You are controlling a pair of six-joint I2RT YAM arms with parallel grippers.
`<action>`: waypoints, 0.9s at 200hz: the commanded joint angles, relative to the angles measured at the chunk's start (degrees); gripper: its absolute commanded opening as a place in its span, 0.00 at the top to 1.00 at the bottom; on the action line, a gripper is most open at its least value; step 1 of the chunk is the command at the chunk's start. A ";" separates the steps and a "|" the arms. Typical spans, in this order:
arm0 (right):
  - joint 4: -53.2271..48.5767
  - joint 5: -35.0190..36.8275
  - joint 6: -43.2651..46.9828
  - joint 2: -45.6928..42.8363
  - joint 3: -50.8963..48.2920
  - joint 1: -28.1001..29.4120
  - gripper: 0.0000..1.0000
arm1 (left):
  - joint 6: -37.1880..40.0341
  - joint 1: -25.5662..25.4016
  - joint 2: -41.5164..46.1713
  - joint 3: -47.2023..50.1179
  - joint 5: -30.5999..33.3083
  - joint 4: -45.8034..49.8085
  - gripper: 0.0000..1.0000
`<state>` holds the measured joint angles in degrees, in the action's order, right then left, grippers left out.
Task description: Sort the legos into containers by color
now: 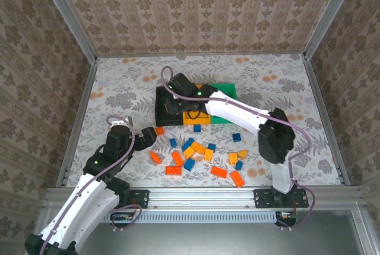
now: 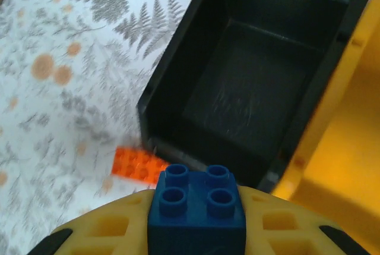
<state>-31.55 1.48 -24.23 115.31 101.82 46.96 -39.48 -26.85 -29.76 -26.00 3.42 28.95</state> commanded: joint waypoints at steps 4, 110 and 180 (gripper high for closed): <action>-2.73 -2.88 0.57 9.21 10.13 -1.75 0.73 | -1.47 0.44 0.57 -0.35 0.43 2.16 0.00; -7.54 -3.56 -0.23 11.74 19.75 -2.75 0.36 | -0.91 2.50 0.13 -1.27 -0.08 1.89 0.00; -1.39 -3.37 -1.44 -18.15 -21.61 -0.75 0.35 | -0.81 2.88 -0.51 -0.90 -1.01 -0.14 0.00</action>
<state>-32.75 -2.13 -25.10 105.62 90.78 44.80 -39.88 -24.60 -29.74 -26.00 3.18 30.35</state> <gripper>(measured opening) 0.653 0.997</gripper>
